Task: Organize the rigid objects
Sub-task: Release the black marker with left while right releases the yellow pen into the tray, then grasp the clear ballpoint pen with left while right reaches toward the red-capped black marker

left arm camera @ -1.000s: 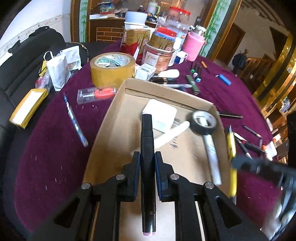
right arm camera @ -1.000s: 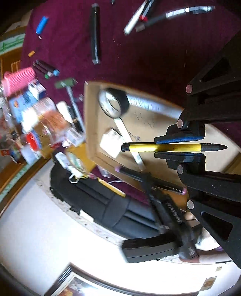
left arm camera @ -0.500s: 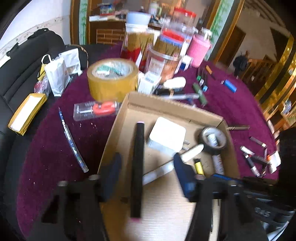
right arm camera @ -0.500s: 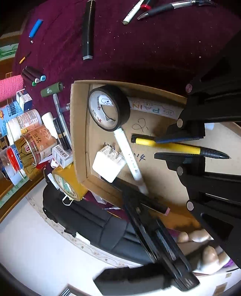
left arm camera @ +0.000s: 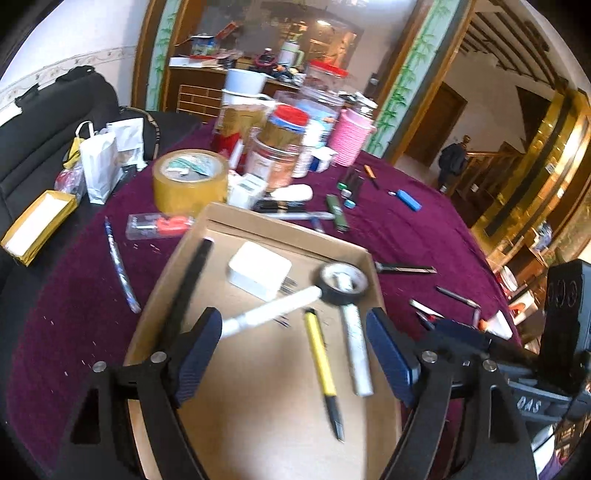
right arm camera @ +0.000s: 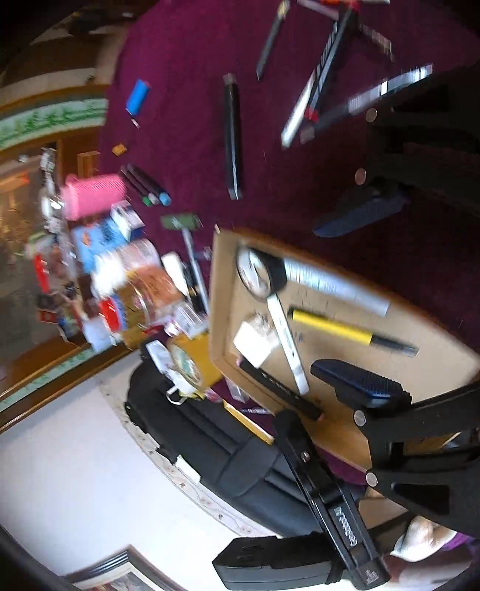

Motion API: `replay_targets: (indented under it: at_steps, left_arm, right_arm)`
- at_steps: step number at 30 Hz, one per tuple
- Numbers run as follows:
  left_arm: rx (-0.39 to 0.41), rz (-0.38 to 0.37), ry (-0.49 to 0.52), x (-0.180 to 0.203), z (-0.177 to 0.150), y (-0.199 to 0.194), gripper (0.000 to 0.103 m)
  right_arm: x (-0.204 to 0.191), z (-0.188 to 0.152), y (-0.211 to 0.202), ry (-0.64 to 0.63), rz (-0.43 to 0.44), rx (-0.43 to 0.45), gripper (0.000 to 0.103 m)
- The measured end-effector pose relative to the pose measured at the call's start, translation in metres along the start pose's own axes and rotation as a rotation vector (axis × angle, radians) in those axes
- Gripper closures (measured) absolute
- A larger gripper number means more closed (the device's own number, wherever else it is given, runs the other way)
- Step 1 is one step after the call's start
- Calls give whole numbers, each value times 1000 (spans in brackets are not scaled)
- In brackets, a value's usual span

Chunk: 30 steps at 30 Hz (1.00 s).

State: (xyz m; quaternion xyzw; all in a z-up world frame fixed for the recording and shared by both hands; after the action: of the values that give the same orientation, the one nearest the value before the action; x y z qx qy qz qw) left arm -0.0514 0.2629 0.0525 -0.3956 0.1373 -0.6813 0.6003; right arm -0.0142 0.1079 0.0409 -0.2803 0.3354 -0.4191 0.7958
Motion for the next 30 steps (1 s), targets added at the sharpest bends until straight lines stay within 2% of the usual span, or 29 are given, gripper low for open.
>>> replay_targets:
  at_steps: [6,10,15,22,25,27,28,30]
  left_arm:
    - [-36,-79,72,52,-18,-5,23]
    - [-65,-121,142,92,-29,1,22]
    - [-142,-147,192,140,-48,30,22]
    - [-277,-86,187,175,-73,98,23]
    - [-312,-47,178,184,-77,124,23]
    - [-322,-20,186,190,-77,137,23]
    - [-324,-7,198,195,-78,144,23]
    - [-321,30,230,201,-78,156,23]
  right_arm:
    - [72,-11,-52,12,-153,106,20]
    - [138,-18,-80,128,-234,141,20]
    - [210,-20,-108,248,-330,226,20]
    - [271,-16,-119,298,-420,305,21]
    - [283,-24,-116,318,-415,326,20]
    - [289,-26,-108,353,-392,286,21]
    - [290,-26,-111,361,-366,300,20]
    - [289,-26,-117,348,-372,320,20]
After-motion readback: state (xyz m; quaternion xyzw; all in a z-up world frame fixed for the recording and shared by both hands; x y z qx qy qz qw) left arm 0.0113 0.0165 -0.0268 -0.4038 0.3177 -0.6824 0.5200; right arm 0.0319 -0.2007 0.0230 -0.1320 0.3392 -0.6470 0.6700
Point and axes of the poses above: each gripper's, at about its wrist camera, not at the fingertips, and y roughly the way its jaws point, x to its right, z to its top, the point moved 5 cm from there along y, roughly the way its jaws point, and after that the axes turned 6 degrees about -z, right-handed, at the moved point
